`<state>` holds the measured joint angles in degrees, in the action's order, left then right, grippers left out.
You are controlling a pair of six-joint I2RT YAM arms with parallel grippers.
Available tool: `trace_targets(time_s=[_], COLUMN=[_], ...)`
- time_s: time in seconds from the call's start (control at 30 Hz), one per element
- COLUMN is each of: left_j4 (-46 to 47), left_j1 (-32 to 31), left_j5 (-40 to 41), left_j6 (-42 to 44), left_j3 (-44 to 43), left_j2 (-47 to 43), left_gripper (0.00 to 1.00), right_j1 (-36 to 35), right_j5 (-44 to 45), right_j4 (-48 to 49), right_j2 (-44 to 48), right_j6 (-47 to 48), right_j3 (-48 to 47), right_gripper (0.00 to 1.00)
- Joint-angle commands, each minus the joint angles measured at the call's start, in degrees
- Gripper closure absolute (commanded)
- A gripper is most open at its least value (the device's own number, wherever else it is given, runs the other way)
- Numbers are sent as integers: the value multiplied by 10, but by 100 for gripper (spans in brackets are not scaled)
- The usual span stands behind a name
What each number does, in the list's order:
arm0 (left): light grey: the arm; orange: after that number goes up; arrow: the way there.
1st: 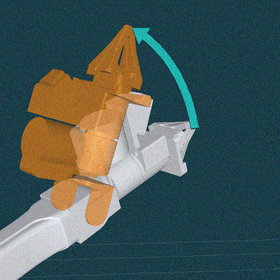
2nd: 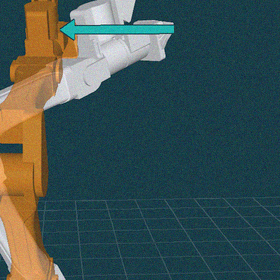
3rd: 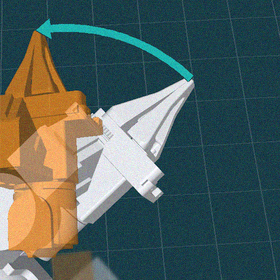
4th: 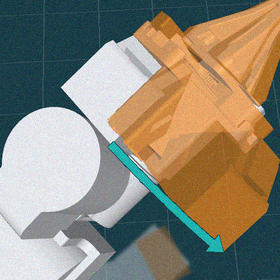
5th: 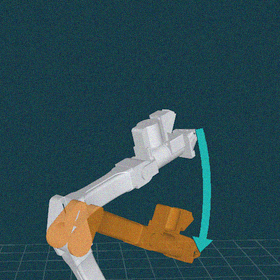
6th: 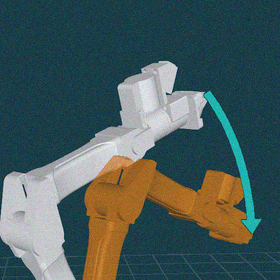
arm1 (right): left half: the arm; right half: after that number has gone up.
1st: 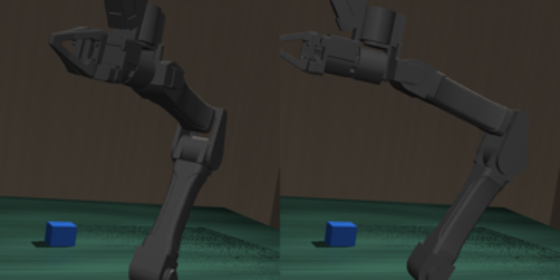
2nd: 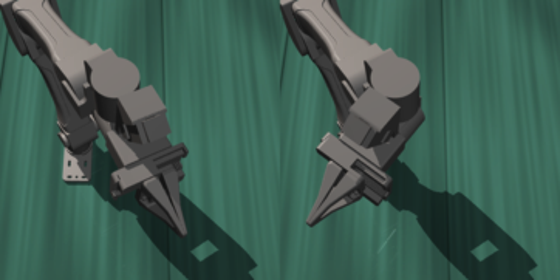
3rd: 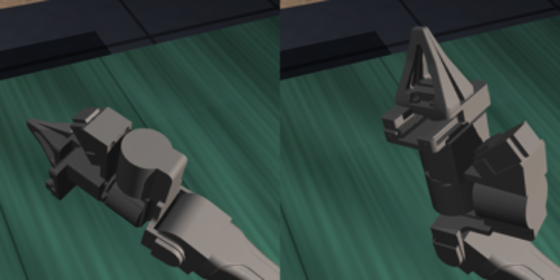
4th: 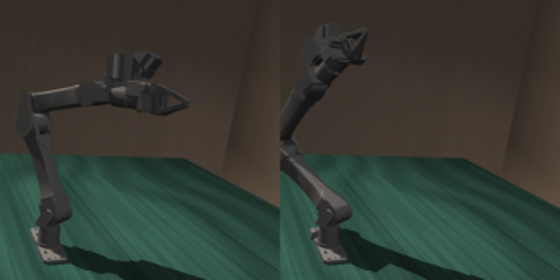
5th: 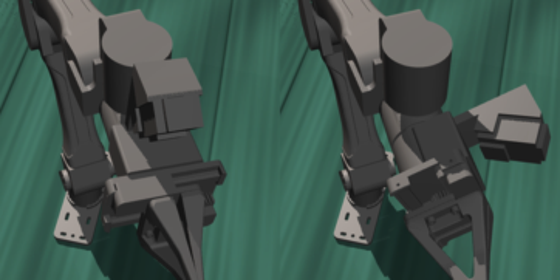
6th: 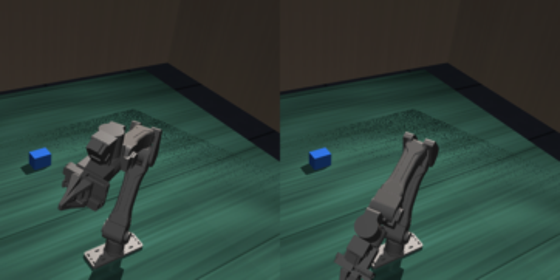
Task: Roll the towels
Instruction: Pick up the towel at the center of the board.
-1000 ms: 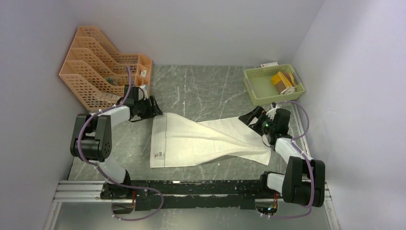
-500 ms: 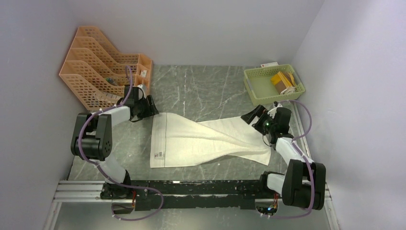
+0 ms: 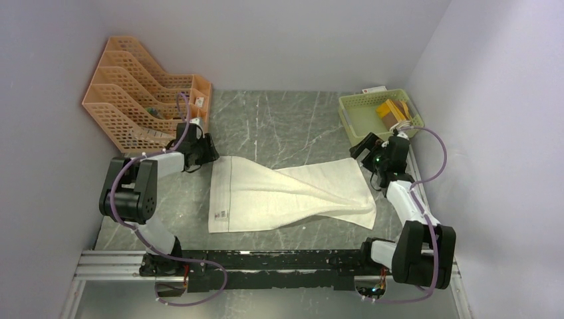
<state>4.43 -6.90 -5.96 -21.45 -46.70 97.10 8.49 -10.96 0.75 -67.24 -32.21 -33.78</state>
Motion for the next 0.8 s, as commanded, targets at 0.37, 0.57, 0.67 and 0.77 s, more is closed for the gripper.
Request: trace_targets(time_s=[0.37,0.57,0.67,0.77], left_j4=[-52,-60,-61,-65], left_j1=[-65,-67,-69,-71], left_j5=[62,58,59,61], left_j6=[-3,-6,-7,-7], left_j3=[5,-2,1,4], left_j2=[39,50,50,41], left_gripper=[46,73,85,93], right_j1=[-12,-108,-127,-128], right_j5=[201,291,303,305], right_j4=[-82,-116,-123,-130], right_j2=[-137,-212,-253,-285], right_j6=[34,85,96,101], right_j3=[-91,-150,-176,-199], right_gripper=[9,16,16,15])
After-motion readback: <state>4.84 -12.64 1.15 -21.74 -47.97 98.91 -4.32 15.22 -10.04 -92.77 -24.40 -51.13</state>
